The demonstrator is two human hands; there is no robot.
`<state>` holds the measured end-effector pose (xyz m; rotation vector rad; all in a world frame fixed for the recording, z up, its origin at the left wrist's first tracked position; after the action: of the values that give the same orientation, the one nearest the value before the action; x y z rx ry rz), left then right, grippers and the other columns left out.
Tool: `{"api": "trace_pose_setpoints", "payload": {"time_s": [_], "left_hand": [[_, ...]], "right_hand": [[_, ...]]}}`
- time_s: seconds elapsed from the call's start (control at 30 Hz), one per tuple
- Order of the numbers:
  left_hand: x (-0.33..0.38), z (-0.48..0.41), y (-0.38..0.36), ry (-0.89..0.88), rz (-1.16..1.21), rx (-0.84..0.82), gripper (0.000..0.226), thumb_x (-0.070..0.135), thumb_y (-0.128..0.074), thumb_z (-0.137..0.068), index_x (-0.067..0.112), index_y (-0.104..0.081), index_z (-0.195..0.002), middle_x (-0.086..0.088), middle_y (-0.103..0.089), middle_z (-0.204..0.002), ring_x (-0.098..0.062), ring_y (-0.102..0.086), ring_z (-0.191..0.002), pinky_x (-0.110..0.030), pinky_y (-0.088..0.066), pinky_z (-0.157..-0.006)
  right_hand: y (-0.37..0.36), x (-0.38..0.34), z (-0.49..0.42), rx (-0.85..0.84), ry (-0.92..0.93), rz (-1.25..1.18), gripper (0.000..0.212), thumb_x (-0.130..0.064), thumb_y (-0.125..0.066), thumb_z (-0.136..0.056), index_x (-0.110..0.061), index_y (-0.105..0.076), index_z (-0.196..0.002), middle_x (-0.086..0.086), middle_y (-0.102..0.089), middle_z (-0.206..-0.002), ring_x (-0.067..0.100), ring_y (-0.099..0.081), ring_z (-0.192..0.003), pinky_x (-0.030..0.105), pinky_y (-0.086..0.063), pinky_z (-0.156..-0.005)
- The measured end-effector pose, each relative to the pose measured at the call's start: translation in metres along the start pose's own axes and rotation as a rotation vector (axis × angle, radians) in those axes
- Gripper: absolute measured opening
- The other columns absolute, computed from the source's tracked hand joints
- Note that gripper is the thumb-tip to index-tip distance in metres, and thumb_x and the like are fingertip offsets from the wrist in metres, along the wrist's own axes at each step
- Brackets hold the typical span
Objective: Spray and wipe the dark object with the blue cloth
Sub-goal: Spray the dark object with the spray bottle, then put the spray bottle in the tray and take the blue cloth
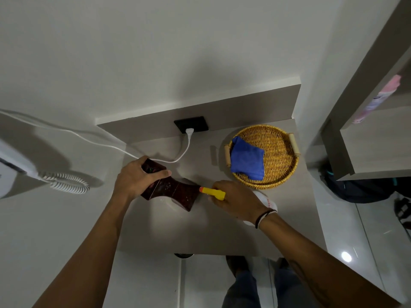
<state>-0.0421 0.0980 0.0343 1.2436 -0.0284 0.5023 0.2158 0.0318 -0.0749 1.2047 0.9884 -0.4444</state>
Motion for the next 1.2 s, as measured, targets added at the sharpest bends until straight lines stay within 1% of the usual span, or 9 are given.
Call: {"api": "trace_pose_setpoints", "payload": {"time_s": [0.17,0.37,0.43,0.53,0.6,0.7,0.83,1.03,1.2], "left_hand": [[0.011,0.003,-0.009,-0.072,-0.089,0.022,0.126,0.094,-0.071,-0.051,0.024,-0.053,-0.154,-0.006,-0.071,-0.134,-0.024,-0.067,-0.104,-0.036,-0.051,-0.082],[0.007,0.009,-0.017,-0.134,-0.189,0.064,0.100,0.088,-0.078,-0.059,0.023,-0.065,-0.133,-0.006,-0.070,-0.119,-0.027,-0.068,-0.100,-0.047,-0.059,-0.084],[0.007,0.012,-0.020,-0.140,-0.203,0.084,0.098,0.090,-0.077,-0.060,0.022,-0.064,-0.130,-0.007,-0.068,-0.119,-0.029,-0.068,-0.102,-0.049,-0.060,-0.085],[0.011,0.018,-0.028,-0.101,-0.216,0.123,0.110,0.098,-0.067,-0.059,0.021,-0.059,-0.138,-0.008,-0.067,-0.124,-0.032,-0.067,-0.110,-0.048,-0.059,-0.087],[0.010,0.019,-0.030,-0.050,-0.215,0.170,0.112,0.099,-0.063,-0.061,0.021,-0.056,-0.141,-0.008,-0.065,-0.122,-0.035,-0.068,-0.111,-0.046,-0.055,-0.083],[0.011,0.022,-0.032,0.010,-0.210,0.208,0.105,0.101,-0.056,-0.059,0.017,-0.060,-0.123,-0.003,-0.057,-0.100,-0.037,-0.069,-0.098,-0.045,-0.053,-0.075],[0.011,0.026,-0.030,0.059,-0.225,0.258,0.102,0.106,-0.048,-0.056,0.017,-0.056,-0.106,-0.002,-0.053,-0.092,-0.038,-0.070,-0.091,-0.043,-0.053,-0.072],[0.017,0.027,-0.027,0.066,-0.287,0.294,0.106,0.106,-0.047,-0.061,0.012,-0.058,-0.108,-0.010,-0.063,-0.094,-0.040,-0.070,-0.089,-0.040,-0.046,-0.067],[0.019,0.026,-0.026,0.055,-0.321,0.259,0.105,0.107,-0.041,-0.061,0.012,-0.055,-0.104,-0.005,-0.053,-0.085,-0.037,-0.070,-0.083,-0.040,-0.049,-0.063]], "right_hand": [[0.025,0.012,0.008,0.095,-0.066,-0.056,0.024,-0.037,-0.063,-0.102,-0.015,-0.066,-0.092,0.003,-0.065,-0.080,0.022,-0.061,-0.072,0.052,-0.053,-0.069],[0.119,0.023,0.010,0.630,-0.093,-0.331,0.010,-0.040,-0.063,-0.100,-0.036,-0.069,-0.108,0.000,-0.075,-0.098,0.014,-0.070,-0.089,0.034,-0.060,-0.076],[0.145,0.031,0.002,0.743,-0.084,-0.337,0.010,-0.032,-0.065,-0.101,-0.033,-0.067,-0.111,0.003,-0.072,-0.096,0.019,-0.068,-0.088,0.033,-0.059,-0.077],[0.161,0.056,-0.018,0.729,-0.143,-0.270,0.013,-0.020,-0.065,-0.102,-0.013,-0.063,-0.113,0.008,-0.065,-0.101,0.027,-0.064,-0.089,0.043,-0.059,-0.078],[0.160,0.070,-0.026,0.705,-0.173,-0.238,0.019,-0.027,-0.065,-0.103,-0.014,-0.060,-0.116,0.007,-0.062,-0.105,0.025,-0.062,-0.092,0.039,-0.058,-0.077],[0.152,0.086,-0.031,0.670,-0.163,-0.133,0.027,-0.036,-0.062,-0.104,-0.018,-0.057,-0.124,0.004,-0.062,-0.113,0.019,-0.061,-0.097,0.029,-0.052,-0.080],[0.146,0.104,-0.028,0.709,-0.192,-0.092,0.031,-0.036,-0.060,-0.105,-0.018,-0.053,-0.129,0.005,-0.060,-0.121,0.015,-0.059,-0.104,0.036,-0.058,-0.087],[0.149,0.118,-0.017,0.830,-0.266,-0.240,0.040,-0.034,-0.067,-0.101,-0.013,-0.053,-0.133,0.006,-0.062,-0.119,0.023,-0.064,-0.109,0.047,-0.060,-0.094],[0.142,0.118,0.001,0.765,-0.298,-0.364,0.072,-0.039,-0.081,-0.090,-0.034,-0.041,-0.149,-0.019,-0.055,-0.141,-0.001,-0.055,-0.127,0.010,-0.047,-0.102]]}}
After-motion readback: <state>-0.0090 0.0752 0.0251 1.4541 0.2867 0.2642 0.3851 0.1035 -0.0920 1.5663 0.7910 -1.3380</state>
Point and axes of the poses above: each hand's wrist, its own z-axis away from the middle knuckle, its own y-axis out of the back of the hand, x = y × z, the point moved 7 cm from there along -z, towards the middle knuckle
